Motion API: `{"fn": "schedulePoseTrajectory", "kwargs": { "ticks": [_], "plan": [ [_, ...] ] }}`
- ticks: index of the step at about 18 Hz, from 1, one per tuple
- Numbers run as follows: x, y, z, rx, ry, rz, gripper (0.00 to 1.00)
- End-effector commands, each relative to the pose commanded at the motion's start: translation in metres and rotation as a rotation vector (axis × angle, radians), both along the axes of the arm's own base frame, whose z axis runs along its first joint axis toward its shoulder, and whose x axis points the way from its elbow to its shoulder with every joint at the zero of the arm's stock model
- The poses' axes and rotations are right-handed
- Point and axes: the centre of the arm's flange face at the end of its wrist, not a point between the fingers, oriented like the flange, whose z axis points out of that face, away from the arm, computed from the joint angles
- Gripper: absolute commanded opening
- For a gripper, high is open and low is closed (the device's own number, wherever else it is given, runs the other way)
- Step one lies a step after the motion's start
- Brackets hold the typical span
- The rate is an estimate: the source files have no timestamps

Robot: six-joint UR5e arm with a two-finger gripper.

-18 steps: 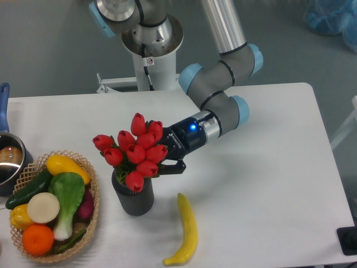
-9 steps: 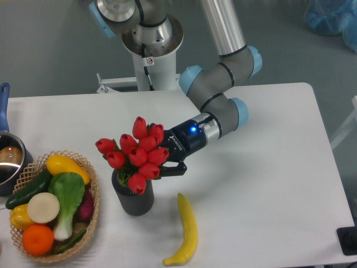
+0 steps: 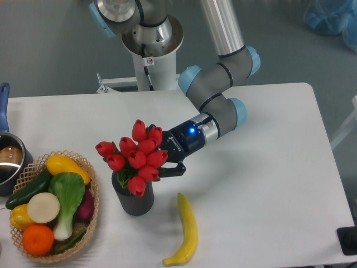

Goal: Insert the flowers into the vase
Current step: 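Push the tulip bunch further down into the vase, then open the gripper to release the tulips and pull back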

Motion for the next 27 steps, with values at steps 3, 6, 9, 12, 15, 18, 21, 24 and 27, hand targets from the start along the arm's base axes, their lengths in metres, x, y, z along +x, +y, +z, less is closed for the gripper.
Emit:
{"fn": "schedulePoseTrajectory", "kwargs": {
  "ticks": [3,6,9,12,15,18,21,24,27],
  "plan": [
    [0.000,0.001,-0.009,0.005,0.012,0.005,0.41],
    [-0.001,0.002,-0.017,0.012,0.027,0.011,0.42],
    [-0.001,0.002,-0.018,0.011,0.026,0.010,0.42],
    [0.001,0.002,-0.022,-0.001,0.028,0.008,0.43],
    [0.002,0.002,-0.023,-0.007,0.030,0.005,0.43],
    [0.002,0.002,-0.023,-0.009,0.027,0.005,0.44],
    [0.002,0.002,-0.024,-0.011,0.026,0.005,0.46],
    [0.002,0.002,-0.024,-0.011,0.027,0.005,0.53],
    [0.002,0.002,-0.024,-0.008,0.028,0.005,0.67]
  ]
}}
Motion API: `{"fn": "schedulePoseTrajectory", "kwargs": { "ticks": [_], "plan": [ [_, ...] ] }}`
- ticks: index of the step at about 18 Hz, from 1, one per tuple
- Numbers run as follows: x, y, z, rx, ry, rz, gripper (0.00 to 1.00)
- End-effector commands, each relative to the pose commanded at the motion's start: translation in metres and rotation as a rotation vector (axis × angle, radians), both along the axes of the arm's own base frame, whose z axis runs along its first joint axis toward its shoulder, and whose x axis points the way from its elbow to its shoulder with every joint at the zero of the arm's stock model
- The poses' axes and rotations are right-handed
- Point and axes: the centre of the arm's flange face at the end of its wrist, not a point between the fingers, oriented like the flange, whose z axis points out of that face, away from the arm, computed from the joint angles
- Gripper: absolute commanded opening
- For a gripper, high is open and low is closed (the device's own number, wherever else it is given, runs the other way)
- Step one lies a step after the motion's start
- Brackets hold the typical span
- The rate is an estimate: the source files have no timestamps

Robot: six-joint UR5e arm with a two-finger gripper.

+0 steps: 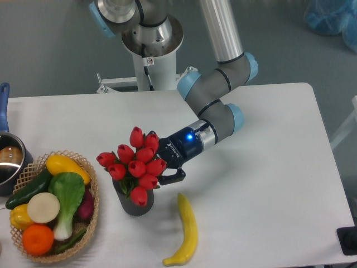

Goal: Insert the flowers into the vase
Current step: 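Open the gripper to release the tulips and pull back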

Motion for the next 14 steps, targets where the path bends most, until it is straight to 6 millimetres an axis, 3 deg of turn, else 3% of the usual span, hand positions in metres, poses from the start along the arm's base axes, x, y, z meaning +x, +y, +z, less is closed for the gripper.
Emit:
{"fn": "schedulePoseTrajectory", "kwargs": {
  "ticks": [1,9,11,12,14],
  "plan": [
    [0.0000,0.0000,0.0000,0.000,0.000,0.000,0.73],
    [0.0004,-0.0002,-0.0005,-0.001,-0.001,0.000,0.81],
    [0.0001,-0.0001,0.0010,0.002,0.001,0.000,0.89],
    [0.0000,-0.0001,0.0010,0.002,0.001,0.000,0.99],
    [-0.0006,-0.0007,0.0018,0.002,0.001,0.001,1.00]
  ]
}}
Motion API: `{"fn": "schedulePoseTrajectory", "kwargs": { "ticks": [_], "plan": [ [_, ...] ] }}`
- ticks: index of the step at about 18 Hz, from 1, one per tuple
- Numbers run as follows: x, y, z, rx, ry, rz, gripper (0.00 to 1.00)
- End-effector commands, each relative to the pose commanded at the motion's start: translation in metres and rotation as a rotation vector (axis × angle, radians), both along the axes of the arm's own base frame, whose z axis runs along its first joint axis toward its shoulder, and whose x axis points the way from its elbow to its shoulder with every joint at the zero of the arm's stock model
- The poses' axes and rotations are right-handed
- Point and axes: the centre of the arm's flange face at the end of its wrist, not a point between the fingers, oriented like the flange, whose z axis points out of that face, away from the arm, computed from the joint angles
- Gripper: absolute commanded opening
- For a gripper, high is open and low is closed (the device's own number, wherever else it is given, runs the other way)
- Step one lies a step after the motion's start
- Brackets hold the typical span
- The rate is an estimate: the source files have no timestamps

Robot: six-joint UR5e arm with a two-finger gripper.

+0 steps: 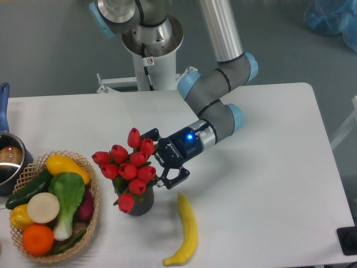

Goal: Insert the flowers into the vase

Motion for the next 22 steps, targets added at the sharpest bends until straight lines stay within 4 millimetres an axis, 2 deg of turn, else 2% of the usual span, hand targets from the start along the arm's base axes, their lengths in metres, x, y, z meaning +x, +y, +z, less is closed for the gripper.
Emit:
{"fn": "schedulePoseTrajectory", "kwargs": {
  "ticks": [6,10,14,18,22],
  "plan": [
    [0.005,-0.008,0.005,-0.013,0.013,0.007,1.00],
    [-0.001,-0.022,0.010,-0.129,0.114,0.015,1.00],
    [-0.006,-0.043,0.038,-0.188,0.206,0.048,1.00],
    [-0.022,-0.070,0.069,-0.327,0.364,0.103,1.00],
    [-0.037,-0.095,0.097,-0.447,0.452,0.168,1.00]
  ]
}}
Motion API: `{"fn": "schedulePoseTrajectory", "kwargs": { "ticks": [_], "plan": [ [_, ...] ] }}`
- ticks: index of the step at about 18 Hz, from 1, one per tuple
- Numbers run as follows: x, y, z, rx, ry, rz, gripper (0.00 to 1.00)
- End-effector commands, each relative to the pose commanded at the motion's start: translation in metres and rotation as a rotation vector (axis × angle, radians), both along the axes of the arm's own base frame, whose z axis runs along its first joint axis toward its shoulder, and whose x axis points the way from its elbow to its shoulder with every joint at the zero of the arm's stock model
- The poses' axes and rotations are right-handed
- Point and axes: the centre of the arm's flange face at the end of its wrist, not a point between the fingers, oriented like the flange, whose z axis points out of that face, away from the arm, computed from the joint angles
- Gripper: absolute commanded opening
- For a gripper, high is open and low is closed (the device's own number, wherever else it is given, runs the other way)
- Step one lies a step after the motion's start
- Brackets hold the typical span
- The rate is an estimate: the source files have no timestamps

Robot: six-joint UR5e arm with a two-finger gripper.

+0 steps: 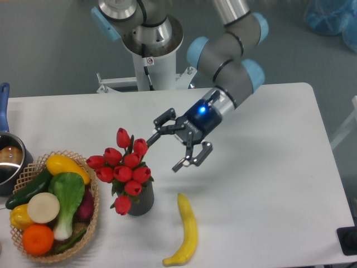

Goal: Insert the flowers into the vase

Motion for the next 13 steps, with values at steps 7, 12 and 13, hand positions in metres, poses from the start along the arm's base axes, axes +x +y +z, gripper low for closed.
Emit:
{"fn": "schedulePoseTrajectory", "kwargs": {
  "ticks": [7,12,13],
  "plan": [
    [-0.026,-0.020,0.094,-0.279,0.202,0.179,1.00],
    [-0.026,-0.039,0.112,-0.494,0.411,0.189,1.00],
    [-0.026,-0.043,0.112,-0.534,0.463,0.154,1.00]
  ]
}}
